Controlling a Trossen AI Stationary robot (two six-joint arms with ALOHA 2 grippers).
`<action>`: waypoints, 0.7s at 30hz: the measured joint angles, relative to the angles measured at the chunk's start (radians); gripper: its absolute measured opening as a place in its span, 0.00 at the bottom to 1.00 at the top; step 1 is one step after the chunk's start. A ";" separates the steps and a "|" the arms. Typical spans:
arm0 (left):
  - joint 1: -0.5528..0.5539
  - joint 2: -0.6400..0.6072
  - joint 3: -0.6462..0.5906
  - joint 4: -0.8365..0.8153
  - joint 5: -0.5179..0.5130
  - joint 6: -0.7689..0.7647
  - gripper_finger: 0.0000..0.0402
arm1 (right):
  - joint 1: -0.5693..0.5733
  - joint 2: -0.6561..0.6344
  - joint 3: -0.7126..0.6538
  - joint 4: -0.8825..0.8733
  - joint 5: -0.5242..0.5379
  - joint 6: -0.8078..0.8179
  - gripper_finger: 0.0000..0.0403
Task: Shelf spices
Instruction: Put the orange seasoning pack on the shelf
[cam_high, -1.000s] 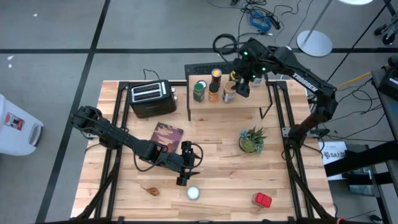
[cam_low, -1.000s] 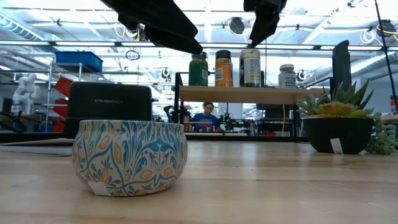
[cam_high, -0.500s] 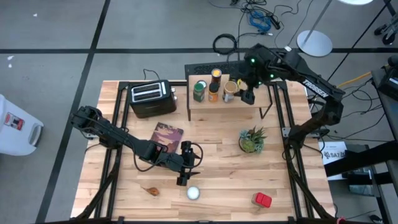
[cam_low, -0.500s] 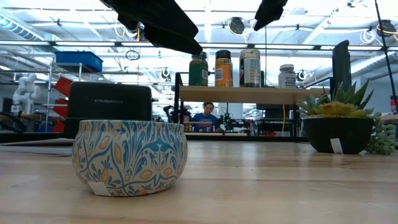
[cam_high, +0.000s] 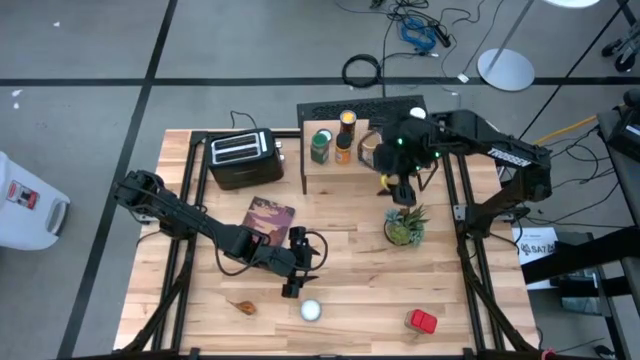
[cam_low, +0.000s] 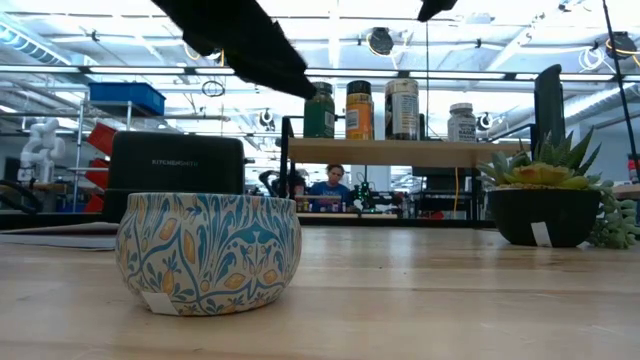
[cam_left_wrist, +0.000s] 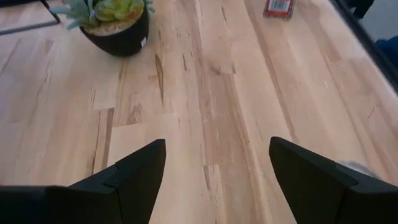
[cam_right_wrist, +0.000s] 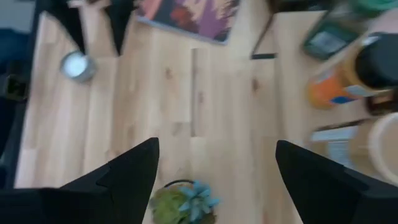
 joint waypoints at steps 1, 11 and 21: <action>0.000 0.000 0.000 -0.012 0.000 0.000 0.74 | 0.017 0.000 0.000 -0.009 0.000 0.009 0.77; -0.017 0.000 0.000 -0.115 0.093 -0.003 0.74 | 0.190 0.000 0.000 -0.033 0.001 0.114 0.77; -0.068 -0.011 0.044 -0.273 0.110 0.001 0.74 | 0.315 0.000 0.000 -0.022 0.010 0.186 0.77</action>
